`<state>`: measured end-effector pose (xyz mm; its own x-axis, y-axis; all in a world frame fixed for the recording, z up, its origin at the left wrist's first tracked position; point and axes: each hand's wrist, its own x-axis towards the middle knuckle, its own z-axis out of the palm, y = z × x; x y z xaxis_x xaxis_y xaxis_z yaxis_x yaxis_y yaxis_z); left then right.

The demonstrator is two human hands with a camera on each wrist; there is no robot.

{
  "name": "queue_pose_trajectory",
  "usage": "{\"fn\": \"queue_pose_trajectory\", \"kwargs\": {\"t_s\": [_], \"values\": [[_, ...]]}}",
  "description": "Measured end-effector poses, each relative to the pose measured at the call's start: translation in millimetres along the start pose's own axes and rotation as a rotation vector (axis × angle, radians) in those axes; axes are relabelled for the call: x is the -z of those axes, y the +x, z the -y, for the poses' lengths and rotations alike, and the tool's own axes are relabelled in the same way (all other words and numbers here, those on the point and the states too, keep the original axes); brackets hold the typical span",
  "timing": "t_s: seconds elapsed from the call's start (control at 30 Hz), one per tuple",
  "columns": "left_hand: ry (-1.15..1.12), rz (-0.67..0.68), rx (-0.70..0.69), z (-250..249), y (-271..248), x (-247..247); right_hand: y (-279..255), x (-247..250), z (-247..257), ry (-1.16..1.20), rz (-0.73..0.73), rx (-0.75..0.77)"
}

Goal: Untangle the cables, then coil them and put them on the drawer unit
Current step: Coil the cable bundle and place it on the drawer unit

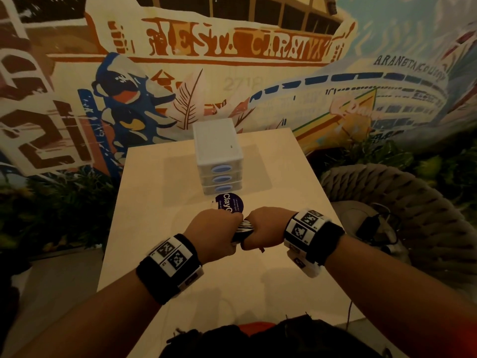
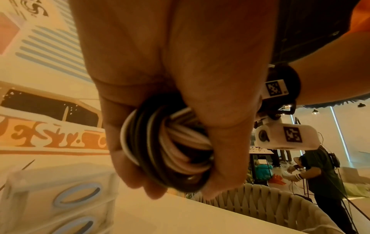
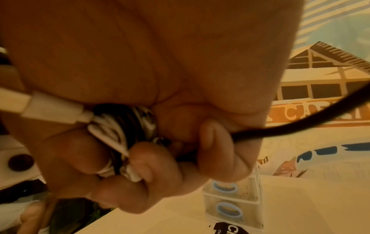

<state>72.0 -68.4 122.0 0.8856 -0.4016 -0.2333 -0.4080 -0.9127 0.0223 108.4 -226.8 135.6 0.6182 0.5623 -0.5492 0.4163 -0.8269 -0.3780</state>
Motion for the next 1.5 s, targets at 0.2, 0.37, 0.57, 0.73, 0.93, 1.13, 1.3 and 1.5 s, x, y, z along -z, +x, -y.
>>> {"fn": "queue_pose_trajectory", "kwargs": {"t_s": [0.2,0.37,0.57,0.73,0.93,1.13,1.3,1.5], "values": [[0.059,0.059,-0.023,-4.5,0.5,1.5,-4.5,-4.9,-0.8,0.046,0.010,0.022],[0.066,0.067,-0.036,-5.9,-0.7,6.0,-6.1,-6.0,-3.1,0.103,-0.004,0.048],[-0.074,-0.062,-0.020,-3.5,-1.9,2.8,-4.5,-6.5,-11.5,0.110,-0.035,0.060],[-0.490,-0.266,0.009,29.0,-3.5,0.2,-8.0,2.2,-30.1,0.299,-0.153,0.065],[-1.153,-0.148,-0.056,42.2,-11.8,4.1,-15.5,7.1,-28.2,0.579,-0.248,0.169],[-1.526,-0.170,-0.333,13.3,-12.2,20.6,-24.9,10.7,6.6,0.733,-0.136,0.403],[-1.686,-0.239,-0.266,7.3,-11.1,29.9,-22.1,14.4,8.6,0.825,-0.116,0.421],[-1.535,-0.393,-0.136,14.0,-4.5,28.4,-11.5,11.6,4.9,0.745,-0.072,0.298]]}}
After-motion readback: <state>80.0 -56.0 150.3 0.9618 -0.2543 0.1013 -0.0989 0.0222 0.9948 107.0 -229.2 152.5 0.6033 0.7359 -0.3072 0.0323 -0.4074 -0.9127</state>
